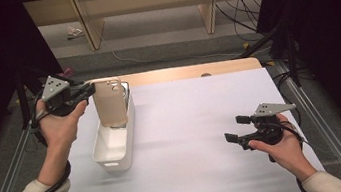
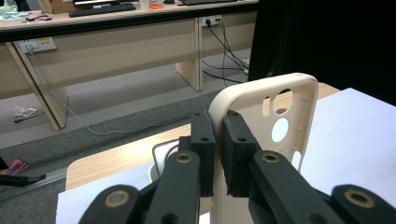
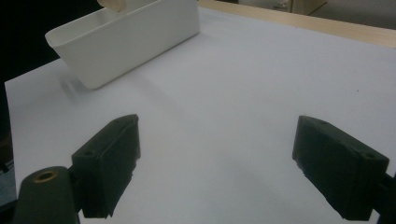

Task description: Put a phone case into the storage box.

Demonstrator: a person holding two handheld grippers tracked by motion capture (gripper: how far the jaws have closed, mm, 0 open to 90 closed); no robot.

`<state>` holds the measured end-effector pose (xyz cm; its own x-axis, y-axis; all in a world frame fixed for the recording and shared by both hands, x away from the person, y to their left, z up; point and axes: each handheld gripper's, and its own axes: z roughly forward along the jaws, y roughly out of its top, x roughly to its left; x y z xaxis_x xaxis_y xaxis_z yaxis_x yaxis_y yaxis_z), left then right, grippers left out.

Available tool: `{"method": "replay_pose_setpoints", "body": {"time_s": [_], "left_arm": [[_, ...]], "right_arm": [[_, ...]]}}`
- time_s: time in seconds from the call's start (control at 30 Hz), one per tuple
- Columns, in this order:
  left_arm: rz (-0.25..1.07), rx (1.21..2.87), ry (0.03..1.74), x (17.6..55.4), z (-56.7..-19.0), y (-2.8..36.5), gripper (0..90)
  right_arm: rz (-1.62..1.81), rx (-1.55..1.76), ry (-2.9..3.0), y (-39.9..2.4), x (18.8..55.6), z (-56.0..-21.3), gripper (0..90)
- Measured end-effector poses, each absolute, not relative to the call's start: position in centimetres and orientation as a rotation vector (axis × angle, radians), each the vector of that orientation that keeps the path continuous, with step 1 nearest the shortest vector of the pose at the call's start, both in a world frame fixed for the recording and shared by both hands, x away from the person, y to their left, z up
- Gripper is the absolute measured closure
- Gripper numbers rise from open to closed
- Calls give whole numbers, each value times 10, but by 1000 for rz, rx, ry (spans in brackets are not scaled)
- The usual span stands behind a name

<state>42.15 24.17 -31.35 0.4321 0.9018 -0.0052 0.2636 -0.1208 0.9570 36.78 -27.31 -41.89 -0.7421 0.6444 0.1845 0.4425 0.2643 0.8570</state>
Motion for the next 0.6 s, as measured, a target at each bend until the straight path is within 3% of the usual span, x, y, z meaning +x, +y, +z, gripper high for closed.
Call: {"method": "replay_pose_setpoints", "body": {"time_s": [0.6], "left_arm": [[771, 1654, 1035, 426, -317, 245, 836]], "right_arm": [[1474, 1019, 2333, -273, 368, -419, 159]]}}
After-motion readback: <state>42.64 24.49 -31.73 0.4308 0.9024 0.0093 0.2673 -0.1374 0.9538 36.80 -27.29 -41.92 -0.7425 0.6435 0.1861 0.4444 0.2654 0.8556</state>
